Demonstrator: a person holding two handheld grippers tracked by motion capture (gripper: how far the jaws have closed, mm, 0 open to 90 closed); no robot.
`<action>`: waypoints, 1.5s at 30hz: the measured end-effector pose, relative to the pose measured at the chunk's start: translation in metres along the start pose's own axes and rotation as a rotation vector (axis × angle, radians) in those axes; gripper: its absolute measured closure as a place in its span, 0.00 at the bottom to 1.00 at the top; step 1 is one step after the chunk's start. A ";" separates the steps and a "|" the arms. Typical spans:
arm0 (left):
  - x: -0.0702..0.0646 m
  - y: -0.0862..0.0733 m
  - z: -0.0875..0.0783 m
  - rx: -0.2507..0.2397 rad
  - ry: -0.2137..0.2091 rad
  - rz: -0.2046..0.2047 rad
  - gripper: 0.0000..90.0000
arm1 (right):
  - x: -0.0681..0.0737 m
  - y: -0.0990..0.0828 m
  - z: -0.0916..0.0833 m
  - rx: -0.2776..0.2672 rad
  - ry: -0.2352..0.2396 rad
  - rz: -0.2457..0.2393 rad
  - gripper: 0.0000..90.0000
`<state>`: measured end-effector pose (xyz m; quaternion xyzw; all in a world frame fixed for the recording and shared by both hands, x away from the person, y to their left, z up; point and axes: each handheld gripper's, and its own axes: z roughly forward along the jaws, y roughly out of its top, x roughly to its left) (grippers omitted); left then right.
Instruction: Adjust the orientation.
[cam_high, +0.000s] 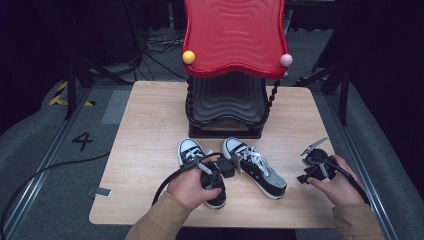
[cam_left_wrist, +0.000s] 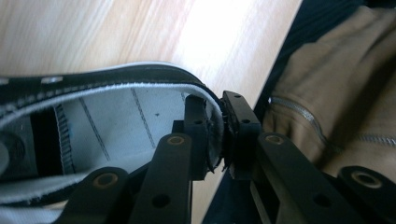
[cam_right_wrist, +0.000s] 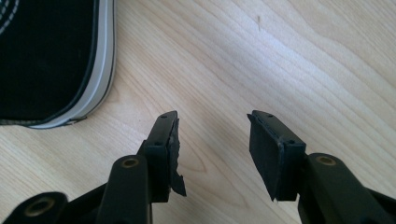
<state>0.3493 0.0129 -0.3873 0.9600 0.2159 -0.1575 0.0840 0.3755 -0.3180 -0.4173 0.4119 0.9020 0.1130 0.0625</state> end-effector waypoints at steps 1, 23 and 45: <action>-0.001 -0.005 -0.004 -0.008 0.004 -0.004 0.92 | 0.001 0.002 0.001 0.001 0.001 -0.005 0.59; 0.037 -0.123 -0.036 0.017 0.085 -0.325 0.93 | 0.004 0.042 0.013 0.002 0.036 -0.081 0.58; 0.059 -0.115 -0.021 -0.141 0.090 -0.357 0.76 | 0.002 0.037 0.015 0.001 0.028 -0.074 0.56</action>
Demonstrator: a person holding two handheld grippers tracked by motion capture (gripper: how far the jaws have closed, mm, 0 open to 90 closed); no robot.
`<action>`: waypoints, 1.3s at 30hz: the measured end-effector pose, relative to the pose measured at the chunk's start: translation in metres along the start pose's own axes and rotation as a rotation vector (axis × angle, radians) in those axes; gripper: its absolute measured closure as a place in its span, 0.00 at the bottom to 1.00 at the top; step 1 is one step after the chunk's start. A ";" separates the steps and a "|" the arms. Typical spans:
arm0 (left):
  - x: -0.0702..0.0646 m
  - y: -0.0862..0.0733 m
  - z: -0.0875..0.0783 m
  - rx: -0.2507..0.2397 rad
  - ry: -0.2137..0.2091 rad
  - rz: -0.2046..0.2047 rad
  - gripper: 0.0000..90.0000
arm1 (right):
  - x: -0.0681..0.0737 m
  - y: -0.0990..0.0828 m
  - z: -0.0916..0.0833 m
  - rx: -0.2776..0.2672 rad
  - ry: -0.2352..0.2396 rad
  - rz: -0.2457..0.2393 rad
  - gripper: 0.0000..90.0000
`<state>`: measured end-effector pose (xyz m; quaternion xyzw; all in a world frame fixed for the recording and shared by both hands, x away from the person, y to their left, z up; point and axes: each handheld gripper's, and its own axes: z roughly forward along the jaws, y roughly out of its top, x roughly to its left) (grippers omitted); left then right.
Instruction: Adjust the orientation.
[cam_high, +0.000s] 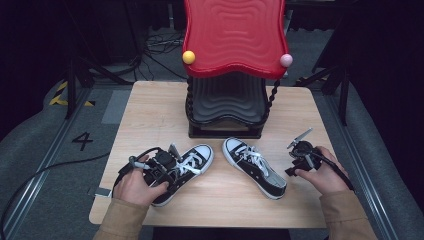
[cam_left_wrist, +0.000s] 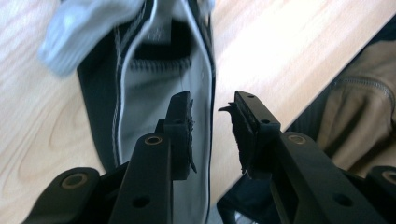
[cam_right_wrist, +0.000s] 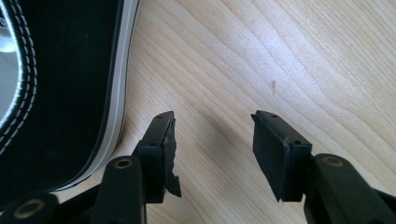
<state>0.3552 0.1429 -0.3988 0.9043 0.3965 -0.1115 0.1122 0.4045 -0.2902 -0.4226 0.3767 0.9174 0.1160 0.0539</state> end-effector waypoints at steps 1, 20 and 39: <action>-0.001 0.002 0.003 -0.004 0.010 0.010 0.78 | 0.000 0.000 0.000 0.001 -0.003 0.000 0.56; 0.000 0.024 0.031 -0.104 0.070 0.020 0.89 | 0.002 -0.009 0.005 0.016 -0.006 0.013 0.55; -0.015 0.026 0.037 -0.131 0.179 -0.071 0.87 | 0.004 -0.013 0.011 0.023 -0.004 0.014 0.54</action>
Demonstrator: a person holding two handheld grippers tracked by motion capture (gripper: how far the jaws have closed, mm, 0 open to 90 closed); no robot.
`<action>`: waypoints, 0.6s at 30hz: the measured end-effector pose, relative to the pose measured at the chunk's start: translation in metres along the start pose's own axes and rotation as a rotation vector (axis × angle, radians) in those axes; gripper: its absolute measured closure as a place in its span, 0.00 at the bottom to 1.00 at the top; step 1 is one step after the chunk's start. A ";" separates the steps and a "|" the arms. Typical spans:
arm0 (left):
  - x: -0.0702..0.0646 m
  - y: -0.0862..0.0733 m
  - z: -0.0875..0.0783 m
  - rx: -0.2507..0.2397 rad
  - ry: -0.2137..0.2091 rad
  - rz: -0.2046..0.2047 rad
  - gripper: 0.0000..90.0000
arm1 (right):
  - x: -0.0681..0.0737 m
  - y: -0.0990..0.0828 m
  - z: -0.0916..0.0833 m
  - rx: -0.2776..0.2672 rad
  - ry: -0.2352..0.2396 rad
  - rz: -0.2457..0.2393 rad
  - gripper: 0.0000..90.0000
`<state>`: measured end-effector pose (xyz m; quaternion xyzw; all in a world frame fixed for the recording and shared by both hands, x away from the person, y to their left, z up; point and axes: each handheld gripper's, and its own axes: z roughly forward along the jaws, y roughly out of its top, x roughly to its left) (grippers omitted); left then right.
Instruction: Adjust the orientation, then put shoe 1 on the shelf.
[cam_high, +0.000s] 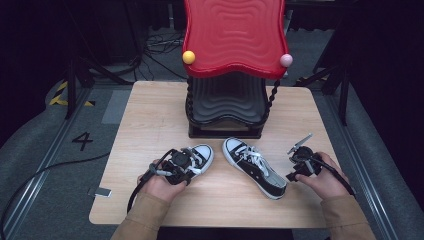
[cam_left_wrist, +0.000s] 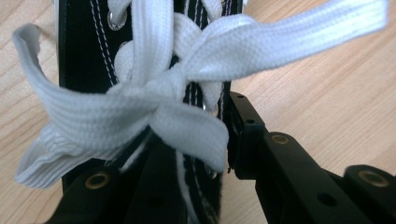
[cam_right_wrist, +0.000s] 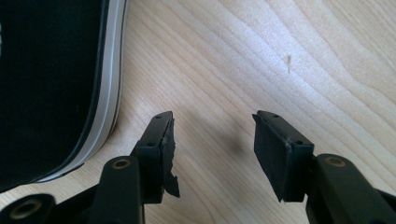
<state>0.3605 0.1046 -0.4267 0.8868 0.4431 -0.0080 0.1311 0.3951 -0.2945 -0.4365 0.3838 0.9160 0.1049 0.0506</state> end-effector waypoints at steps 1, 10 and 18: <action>0.000 0.000 0.000 0.000 0.000 0.000 0.87 | 0.000 0.000 0.000 0.000 0.000 0.000 0.54; 0.006 0.001 -0.003 -0.035 -0.053 0.009 0.93 | -0.002 -0.003 0.002 0.001 0.003 0.006 0.54; -0.001 0.004 -0.021 -0.099 -0.067 -0.008 0.96 | -0.006 -0.011 -0.001 -0.010 -0.001 0.028 0.54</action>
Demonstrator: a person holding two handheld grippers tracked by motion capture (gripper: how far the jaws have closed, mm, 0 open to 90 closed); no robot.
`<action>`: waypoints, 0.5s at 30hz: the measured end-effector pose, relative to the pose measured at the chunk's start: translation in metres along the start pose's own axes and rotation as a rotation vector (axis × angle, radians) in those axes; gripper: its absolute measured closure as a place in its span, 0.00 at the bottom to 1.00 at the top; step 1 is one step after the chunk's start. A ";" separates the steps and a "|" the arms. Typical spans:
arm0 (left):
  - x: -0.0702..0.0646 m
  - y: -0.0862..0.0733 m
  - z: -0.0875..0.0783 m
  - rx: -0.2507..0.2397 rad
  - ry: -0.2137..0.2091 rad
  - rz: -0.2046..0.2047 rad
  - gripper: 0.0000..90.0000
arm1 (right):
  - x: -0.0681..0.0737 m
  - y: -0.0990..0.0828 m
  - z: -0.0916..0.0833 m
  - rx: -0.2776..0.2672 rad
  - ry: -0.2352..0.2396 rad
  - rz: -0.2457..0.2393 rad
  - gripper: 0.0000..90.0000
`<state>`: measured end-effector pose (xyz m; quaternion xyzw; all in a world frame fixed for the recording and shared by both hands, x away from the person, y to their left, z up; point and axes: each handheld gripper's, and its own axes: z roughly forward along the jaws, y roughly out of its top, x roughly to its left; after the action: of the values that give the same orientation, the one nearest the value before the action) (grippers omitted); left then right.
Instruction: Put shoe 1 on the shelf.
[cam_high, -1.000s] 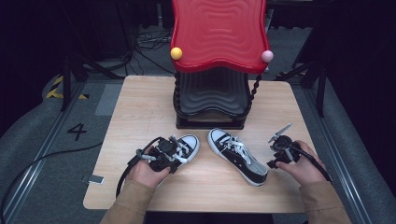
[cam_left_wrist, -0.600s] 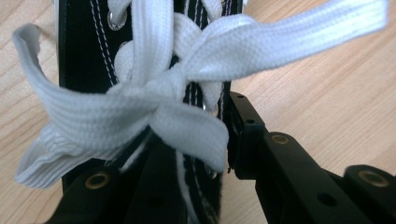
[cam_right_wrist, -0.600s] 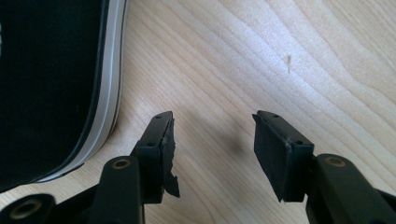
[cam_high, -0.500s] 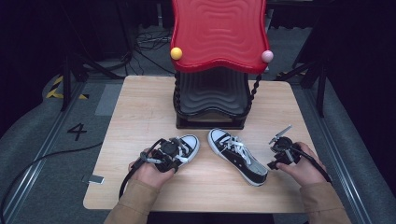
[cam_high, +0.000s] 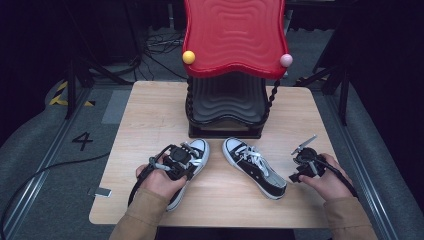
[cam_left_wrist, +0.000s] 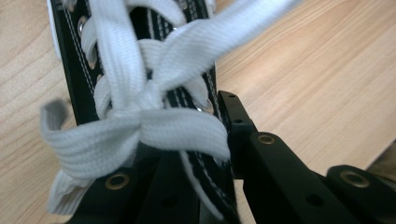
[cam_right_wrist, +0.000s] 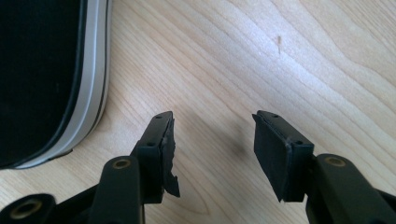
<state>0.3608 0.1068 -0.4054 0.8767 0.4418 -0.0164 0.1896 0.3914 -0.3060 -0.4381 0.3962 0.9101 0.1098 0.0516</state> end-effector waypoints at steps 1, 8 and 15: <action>-0.001 0.001 -0.002 -0.002 0.008 0.009 0.96 | 0.000 -0.001 -0.001 0.000 0.002 0.003 0.54; -0.011 0.013 -0.022 -0.033 -0.008 0.056 0.96 | -0.001 -0.007 -0.002 0.000 -0.006 0.017 0.54; -0.017 0.028 -0.037 -0.043 -0.005 0.085 0.96 | -0.001 -0.013 0.000 0.006 -0.009 0.028 0.54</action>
<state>0.3667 0.0916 -0.3589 0.8903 0.4040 -0.0009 0.2101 0.3830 -0.3150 -0.4414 0.4096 0.9046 0.1058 0.0529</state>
